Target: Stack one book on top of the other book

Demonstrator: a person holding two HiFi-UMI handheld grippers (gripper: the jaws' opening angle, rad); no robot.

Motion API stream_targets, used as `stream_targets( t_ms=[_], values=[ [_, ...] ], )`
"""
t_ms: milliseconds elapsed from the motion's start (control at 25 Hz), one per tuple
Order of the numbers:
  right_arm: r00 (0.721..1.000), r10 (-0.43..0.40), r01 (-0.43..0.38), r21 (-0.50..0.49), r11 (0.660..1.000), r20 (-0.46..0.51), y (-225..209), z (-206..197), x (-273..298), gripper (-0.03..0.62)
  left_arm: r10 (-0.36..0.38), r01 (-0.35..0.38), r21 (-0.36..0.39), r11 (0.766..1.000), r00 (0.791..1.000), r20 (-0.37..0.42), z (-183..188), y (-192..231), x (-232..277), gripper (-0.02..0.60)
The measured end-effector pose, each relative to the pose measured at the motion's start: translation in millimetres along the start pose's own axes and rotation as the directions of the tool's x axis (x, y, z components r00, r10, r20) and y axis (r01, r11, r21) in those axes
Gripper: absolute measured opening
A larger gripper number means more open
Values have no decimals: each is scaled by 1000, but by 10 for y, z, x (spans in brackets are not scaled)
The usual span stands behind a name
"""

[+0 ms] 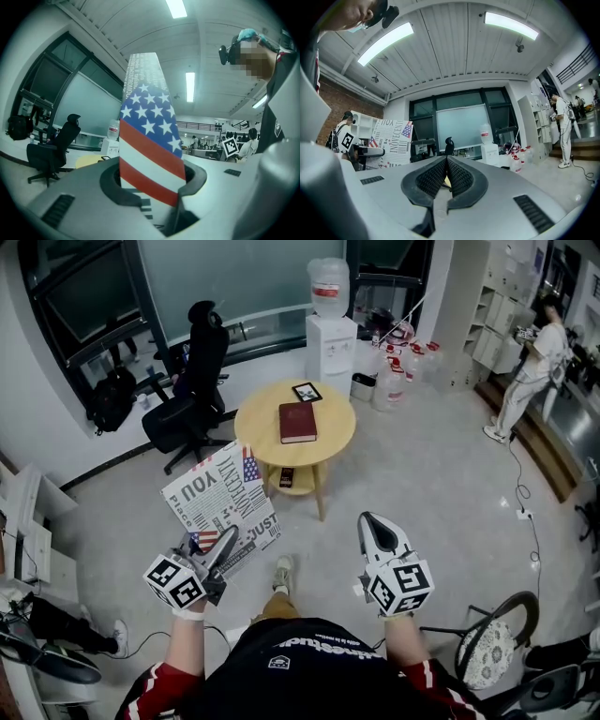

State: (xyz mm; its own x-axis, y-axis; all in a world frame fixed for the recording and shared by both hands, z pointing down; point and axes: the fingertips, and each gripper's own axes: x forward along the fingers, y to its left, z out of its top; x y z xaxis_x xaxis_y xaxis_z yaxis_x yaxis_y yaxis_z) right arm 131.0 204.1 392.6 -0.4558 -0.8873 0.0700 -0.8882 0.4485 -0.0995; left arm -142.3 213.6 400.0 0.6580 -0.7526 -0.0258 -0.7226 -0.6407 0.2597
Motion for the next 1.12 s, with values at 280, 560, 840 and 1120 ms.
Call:
stream_targets(
  t_ms=[280,560,840,1120],
  values=[
    [1000,2,-2,-8,1000,-9,-79,-93,106,29,-2,2,7,1000,1000,-9,-89,143,127,169],
    [1000,-12,12,-34,999,-14,-260,-45,294,29,-5,5,-2,1000,999,-36,-153,296,418,169],
    [1000,-16,16,-31,999,-4,-470,-27,555,29,-23,23,-3,1000,999,-33,-177,467,712,169],
    [1000,-9,9,-35,999,-9,-689,260,888,29,-26,26,-6,1000,999,-21,122,584,1077,169]
  ],
)
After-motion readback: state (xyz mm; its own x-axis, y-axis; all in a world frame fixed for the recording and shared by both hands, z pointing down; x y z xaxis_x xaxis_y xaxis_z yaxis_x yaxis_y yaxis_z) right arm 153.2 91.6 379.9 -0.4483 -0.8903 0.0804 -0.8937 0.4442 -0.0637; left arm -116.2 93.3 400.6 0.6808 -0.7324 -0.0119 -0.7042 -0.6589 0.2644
